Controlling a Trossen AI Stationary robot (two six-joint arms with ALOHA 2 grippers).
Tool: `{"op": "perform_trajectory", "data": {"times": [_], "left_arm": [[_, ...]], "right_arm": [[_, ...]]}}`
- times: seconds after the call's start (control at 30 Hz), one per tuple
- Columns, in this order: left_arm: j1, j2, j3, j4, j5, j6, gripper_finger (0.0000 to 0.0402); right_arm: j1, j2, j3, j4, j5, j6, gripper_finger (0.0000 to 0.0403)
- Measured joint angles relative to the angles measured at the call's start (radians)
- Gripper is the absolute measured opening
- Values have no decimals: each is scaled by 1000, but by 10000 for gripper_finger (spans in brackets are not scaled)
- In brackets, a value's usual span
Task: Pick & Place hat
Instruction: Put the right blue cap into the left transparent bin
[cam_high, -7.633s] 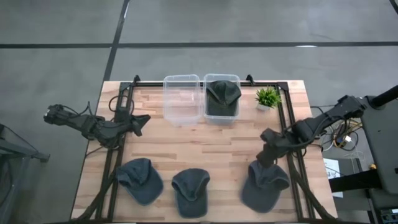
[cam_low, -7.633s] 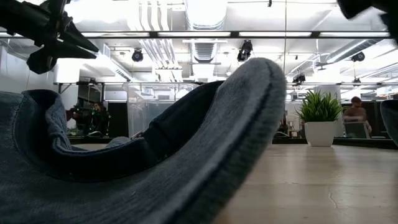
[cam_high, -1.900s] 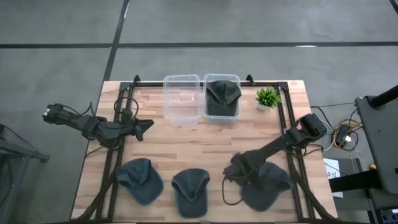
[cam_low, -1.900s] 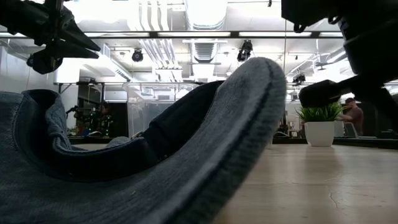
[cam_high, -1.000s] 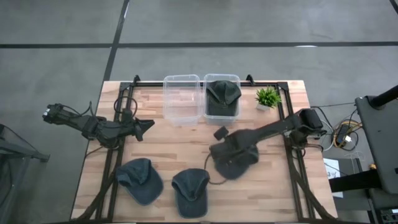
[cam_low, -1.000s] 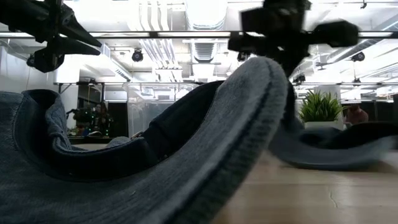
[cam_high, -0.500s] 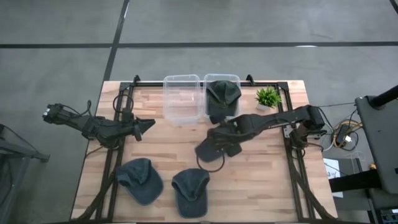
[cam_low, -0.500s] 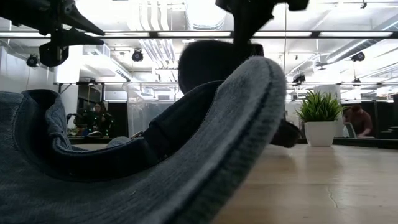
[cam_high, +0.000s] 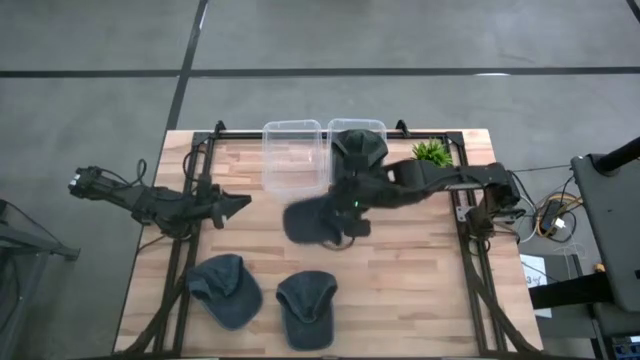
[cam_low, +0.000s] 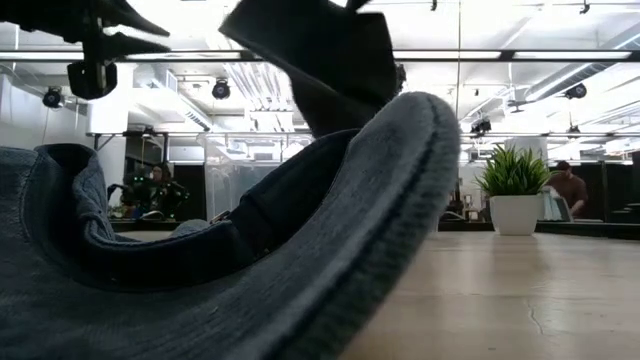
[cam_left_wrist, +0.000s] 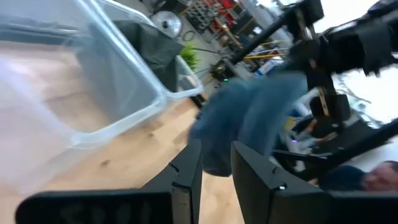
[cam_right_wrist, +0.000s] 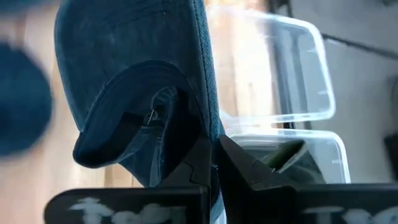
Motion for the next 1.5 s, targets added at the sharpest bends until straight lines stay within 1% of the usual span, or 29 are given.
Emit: {"op": "perform_trajectory", "data": {"times": [0.13, 0.23, 0.33, 0.43, 0.53, 0.63, 0.73, 0.87, 1.23, 1.4, 1.5], "left_arm": [[0, 16, 0, 43, 37, 0, 78], [0, 31, 0, 52, 45, 0, 78], [0, 48, 0, 55, 45, 0, 78], [0, 64, 0, 83, 44, 4, 78], [0, 80, 0, 140, 34, 46, 78], [1, 97, 0, 204, 24, 114, 78], [1, 114, 0, 249, 17, 169, 78], [1, 132, 0, 311, 5, 195, 78], [4, 160, 1, 380, -6, 242, 78], [9, 162, 1, 427, -22, 297, 78], [10, 161, 1, 501, -34, 340, 78]], "right_arm": [[-46, -1, 63, 4, 3, 151, 8], [-72, -1, 93, 4, 23, 230, 8], [-92, -1, 109, 5, 51, 272, 8], [-118, -1, 117, 7, 51, 325, 8], [-136, -1, 120, 16, 45, 367, 8], [-145, -1, 120, 39, 5, 390, 8], [-148, -1, 118, 68, -12, 396, 8], [-148, 0, 117, 91, -12, 402, 8], [-151, 0, 116, 91, -3, 399, 8], [-150, 1, 115, 86, -3, 392, 8], [-150, 1, 115, 72, -3, 390, 8]]}}
